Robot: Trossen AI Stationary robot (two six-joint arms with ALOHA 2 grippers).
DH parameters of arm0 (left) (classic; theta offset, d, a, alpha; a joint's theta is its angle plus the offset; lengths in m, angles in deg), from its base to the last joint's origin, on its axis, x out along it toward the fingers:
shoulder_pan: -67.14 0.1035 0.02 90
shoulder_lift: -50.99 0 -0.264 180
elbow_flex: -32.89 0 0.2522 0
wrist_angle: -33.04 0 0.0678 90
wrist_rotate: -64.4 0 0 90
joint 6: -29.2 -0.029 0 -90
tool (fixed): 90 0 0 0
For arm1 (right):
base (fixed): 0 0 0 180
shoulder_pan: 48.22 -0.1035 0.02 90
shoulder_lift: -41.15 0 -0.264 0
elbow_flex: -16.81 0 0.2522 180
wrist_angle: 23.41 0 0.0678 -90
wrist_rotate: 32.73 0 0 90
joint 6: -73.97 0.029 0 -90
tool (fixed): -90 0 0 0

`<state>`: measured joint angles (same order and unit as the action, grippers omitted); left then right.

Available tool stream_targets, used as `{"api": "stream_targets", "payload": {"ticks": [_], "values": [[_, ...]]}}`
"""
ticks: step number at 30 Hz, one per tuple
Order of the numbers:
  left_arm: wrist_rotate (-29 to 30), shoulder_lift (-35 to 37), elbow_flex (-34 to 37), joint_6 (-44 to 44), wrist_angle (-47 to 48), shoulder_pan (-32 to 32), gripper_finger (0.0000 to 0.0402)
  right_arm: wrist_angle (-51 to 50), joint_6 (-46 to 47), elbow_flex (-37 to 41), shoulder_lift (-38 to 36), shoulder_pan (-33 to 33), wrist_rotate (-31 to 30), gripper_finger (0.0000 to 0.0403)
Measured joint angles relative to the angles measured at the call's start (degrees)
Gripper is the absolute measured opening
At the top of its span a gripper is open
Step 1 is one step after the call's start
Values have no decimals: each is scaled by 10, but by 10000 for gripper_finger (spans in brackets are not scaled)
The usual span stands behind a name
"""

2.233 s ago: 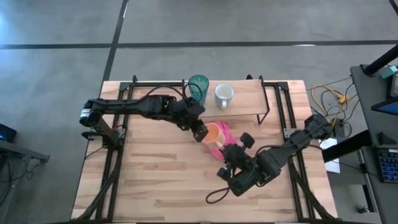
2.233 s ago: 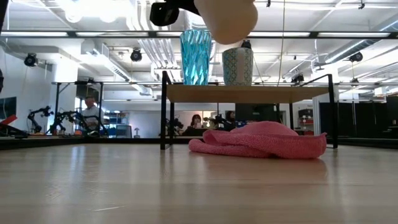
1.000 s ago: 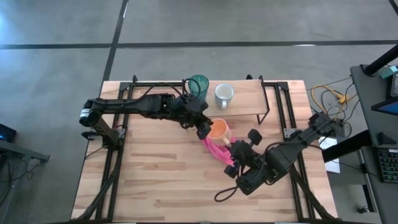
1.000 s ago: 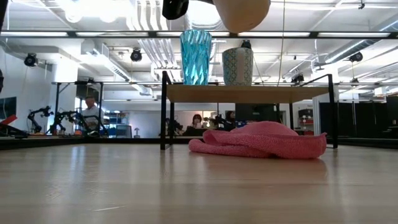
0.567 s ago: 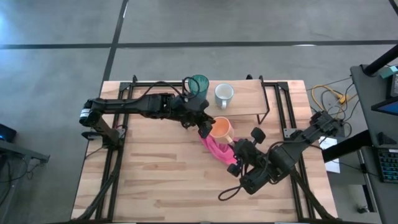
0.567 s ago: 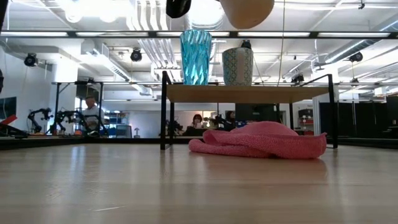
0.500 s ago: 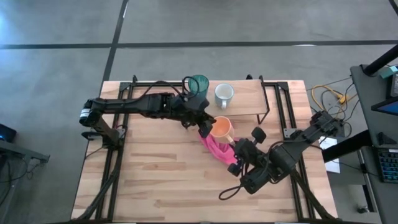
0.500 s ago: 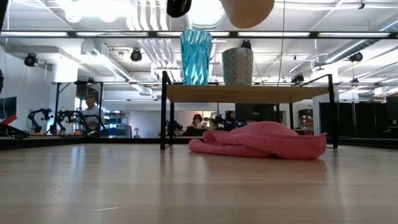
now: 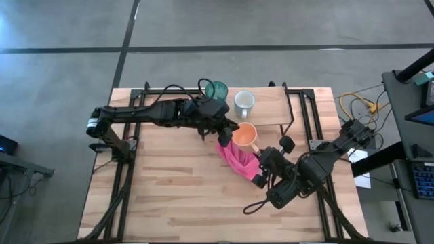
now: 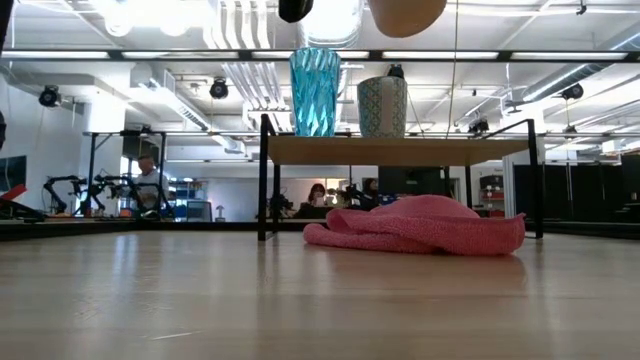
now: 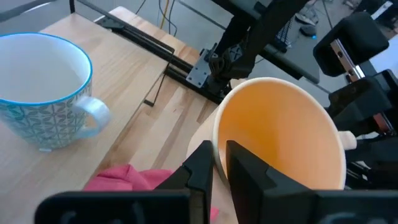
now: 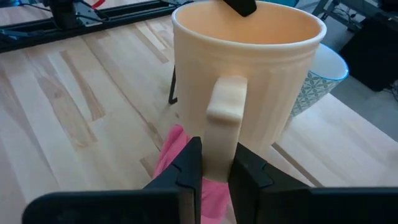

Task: Stack small to large cups/mugs on shelf
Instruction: Put the yellow cup on the shelf

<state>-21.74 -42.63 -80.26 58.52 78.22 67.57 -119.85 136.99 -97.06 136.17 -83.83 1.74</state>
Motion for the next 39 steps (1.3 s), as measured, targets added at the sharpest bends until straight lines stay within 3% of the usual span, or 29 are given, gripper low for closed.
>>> {"api": "stream_targets", "payload": {"ticks": [11, 23, 32, 39], "values": [[-2, 0, 1, -18, -19, 7, 28, -8, 0, 0, -6, 0, -2, 43], [8, 1, 3, -46, -71, 7, 89, -29, 6, 0, -18, 0, -7, 43], [23, 1, 3, -46, -70, 7, 92, -72, 33, 1, -41, 0, -17, 38], [24, 1, 0, -45, -70, 8, 92, -74, 27, 2, -61, 0, -35, 12]]}}
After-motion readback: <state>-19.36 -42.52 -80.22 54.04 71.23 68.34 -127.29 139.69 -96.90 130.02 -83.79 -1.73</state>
